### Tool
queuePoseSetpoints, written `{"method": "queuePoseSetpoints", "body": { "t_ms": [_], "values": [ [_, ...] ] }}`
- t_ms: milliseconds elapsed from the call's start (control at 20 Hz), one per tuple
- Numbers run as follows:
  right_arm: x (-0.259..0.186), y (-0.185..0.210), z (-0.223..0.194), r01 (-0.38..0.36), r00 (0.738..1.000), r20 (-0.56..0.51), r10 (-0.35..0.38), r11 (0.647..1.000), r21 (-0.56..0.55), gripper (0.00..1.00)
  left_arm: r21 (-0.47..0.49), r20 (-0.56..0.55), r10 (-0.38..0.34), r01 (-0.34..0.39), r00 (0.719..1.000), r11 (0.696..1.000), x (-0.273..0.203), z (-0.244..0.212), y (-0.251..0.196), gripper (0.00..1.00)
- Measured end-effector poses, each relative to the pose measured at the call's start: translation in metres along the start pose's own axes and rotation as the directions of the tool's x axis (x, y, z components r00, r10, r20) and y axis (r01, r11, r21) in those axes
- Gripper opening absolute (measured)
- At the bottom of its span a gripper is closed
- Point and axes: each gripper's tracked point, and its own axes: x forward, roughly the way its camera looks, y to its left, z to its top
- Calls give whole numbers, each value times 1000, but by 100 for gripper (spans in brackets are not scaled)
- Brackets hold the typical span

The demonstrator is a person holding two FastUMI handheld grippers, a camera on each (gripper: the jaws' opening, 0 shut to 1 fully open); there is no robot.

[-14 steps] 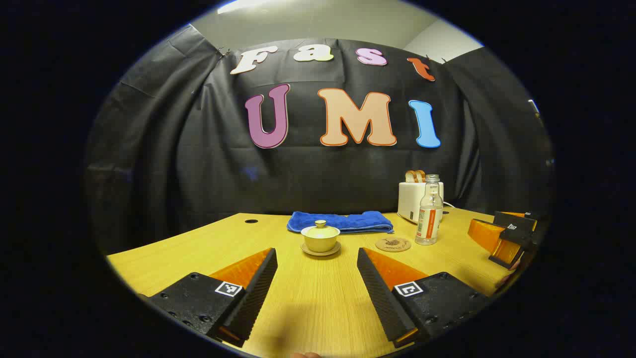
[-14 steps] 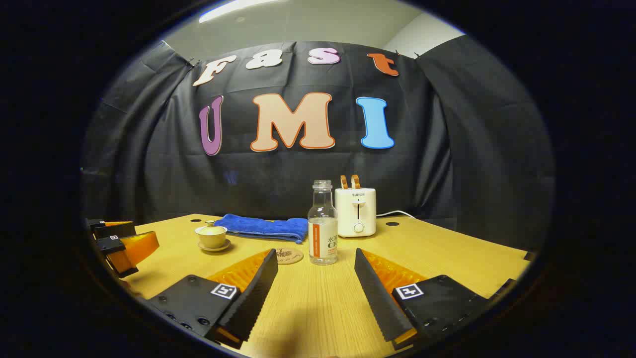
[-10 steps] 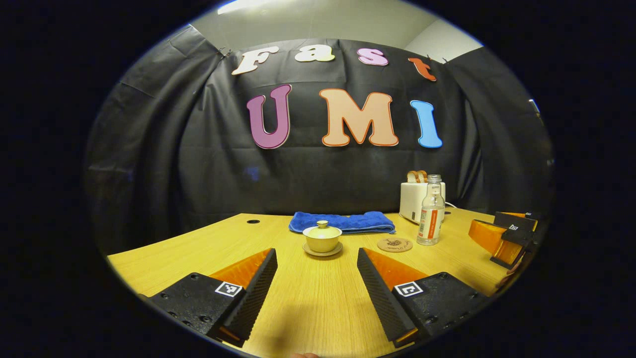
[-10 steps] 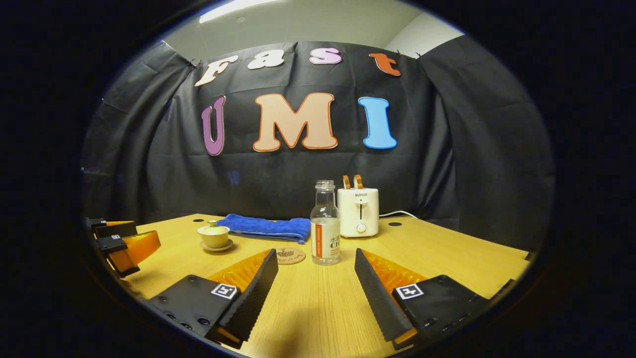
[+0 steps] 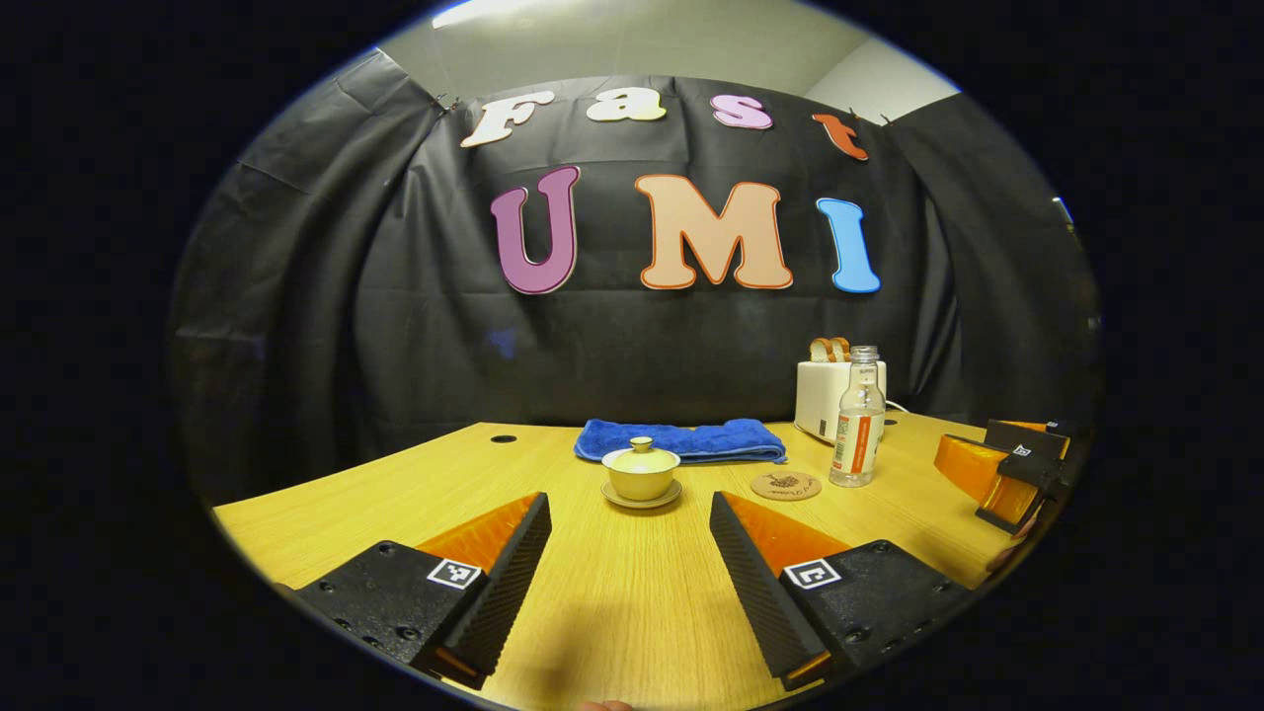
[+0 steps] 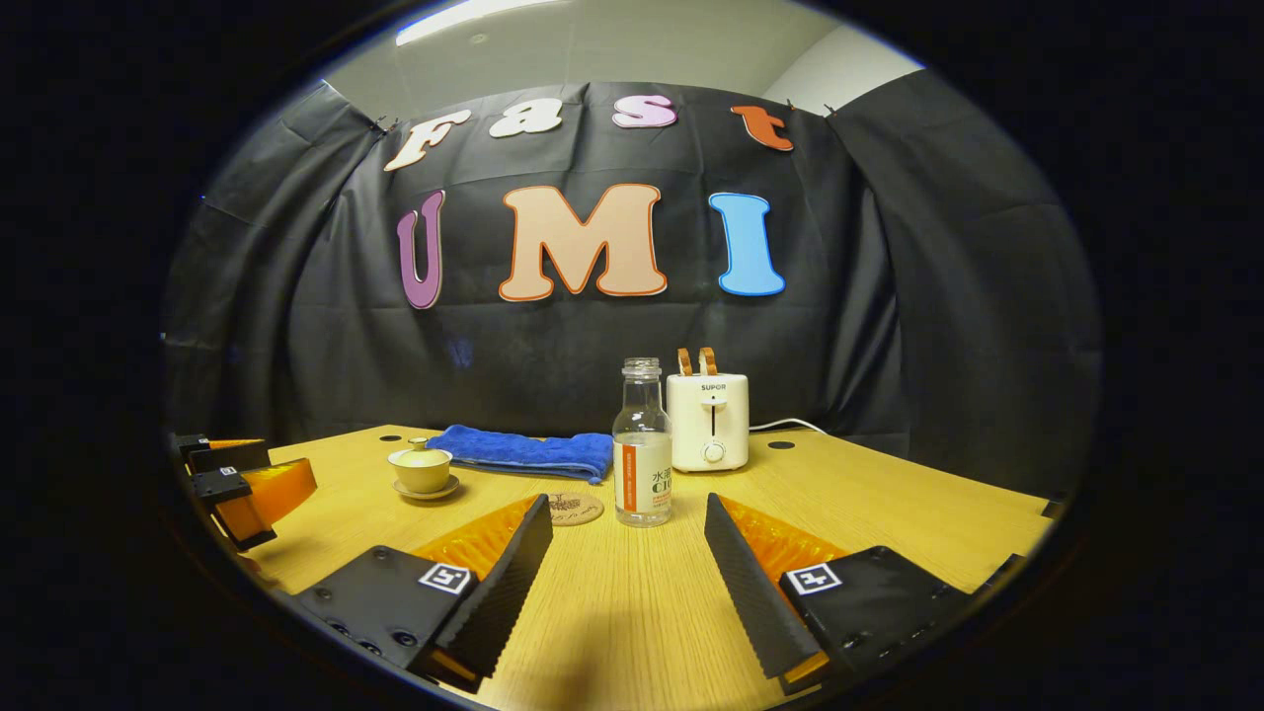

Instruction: Open the teacup lid with one hand, grasp the water bottle and pour water into the teacup with the other hand; after pouring, place the water bottle on the coaster and then close the teacup lid.

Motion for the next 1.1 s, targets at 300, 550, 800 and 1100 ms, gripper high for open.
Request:
{"method": "queuePoseSetpoints", "body": {
  "t_ms": [300,550,800,1100],
  "values": [
    [0,-2,-1,13,1000,1,-13,1000,-1,99,0,-1,12,-12,1000,1000,1,-1,1,95],
    [1,1,0,-6,1000,0,6,1000,0,100,1,-1,4,-4,1000,1000,1,-1,0,95],
    [0,1,0,-6,1000,0,6,1000,0,97,1,3,-12,12,1000,1000,2,0,-2,95],
    [0,2,0,-11,1000,-1,11,1000,0,97,6,-20,-12,12,1000,1000,16,-5,-4,95]
  ]
}}
